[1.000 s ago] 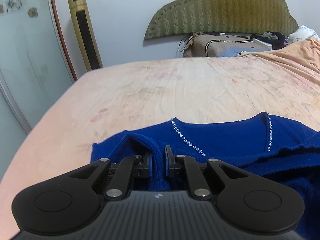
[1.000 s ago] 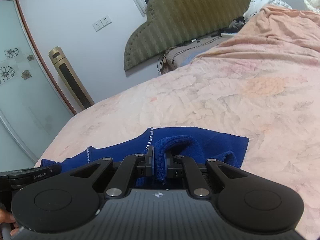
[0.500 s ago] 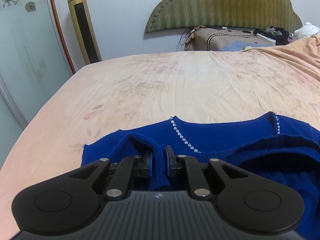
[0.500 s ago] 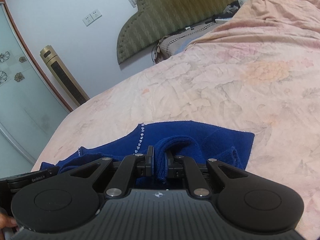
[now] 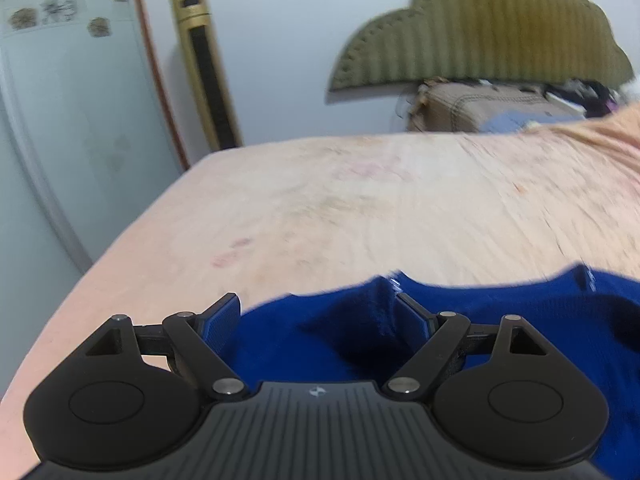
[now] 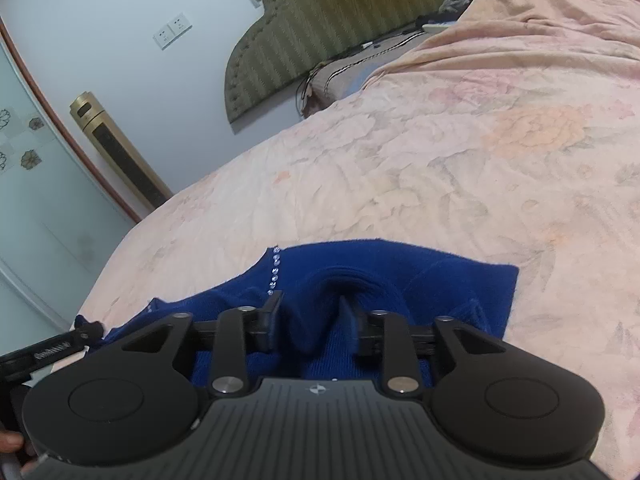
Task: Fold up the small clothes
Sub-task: 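Open both grippers and release the folded hem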
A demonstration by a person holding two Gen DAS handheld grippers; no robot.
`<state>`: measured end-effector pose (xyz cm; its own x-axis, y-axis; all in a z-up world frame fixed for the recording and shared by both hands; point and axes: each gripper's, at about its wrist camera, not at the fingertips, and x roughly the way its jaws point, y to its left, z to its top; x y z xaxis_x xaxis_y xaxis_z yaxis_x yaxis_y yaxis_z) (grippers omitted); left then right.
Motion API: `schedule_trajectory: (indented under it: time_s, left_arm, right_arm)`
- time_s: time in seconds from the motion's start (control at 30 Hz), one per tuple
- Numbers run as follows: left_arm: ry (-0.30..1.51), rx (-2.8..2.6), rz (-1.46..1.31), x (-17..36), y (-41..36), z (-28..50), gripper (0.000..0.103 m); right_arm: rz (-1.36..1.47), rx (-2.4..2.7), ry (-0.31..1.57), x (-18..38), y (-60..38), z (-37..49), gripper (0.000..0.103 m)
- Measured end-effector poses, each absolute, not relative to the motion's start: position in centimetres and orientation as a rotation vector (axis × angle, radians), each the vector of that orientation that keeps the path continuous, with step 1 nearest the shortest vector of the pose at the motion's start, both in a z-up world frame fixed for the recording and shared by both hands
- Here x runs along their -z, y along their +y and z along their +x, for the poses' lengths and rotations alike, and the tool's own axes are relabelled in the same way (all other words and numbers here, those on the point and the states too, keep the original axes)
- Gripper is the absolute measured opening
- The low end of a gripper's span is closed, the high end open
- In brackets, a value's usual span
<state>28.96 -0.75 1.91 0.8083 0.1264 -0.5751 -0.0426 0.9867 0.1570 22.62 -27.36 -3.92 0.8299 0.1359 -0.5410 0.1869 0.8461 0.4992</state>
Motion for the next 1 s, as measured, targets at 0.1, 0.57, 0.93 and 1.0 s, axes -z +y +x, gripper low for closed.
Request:
schedule_trajectory:
  time_s: [0.1, 0.57, 0.93, 1.0]
  left_arm:
    - [0.631, -0.141, 0.082, -2.2, 1.0, 29.4, 0.084]
    - [0.629, -0.123, 0.137, -0.3, 1.8, 27.1, 0.084]
    - [0.686, -0.108, 0.176, 1.7, 0.4, 26.5, 0.084]
    - [0.688, -0.104, 0.175, 1.9, 0.4, 26.3, 0.083]
  right_arm:
    - [0.536, 0.063, 0.54, 3.0, -27.3, 22.0, 0.068]
    - [0.209, -0.068, 0.698, 3.7, -22.6, 24.3, 0.07]
    - [0.088, 0.095, 0.697, 3.9, -22.7, 24.0, 0.087]
    - [0.091, 0.125, 0.698, 4.1, -22.9, 24.1, 0.087]
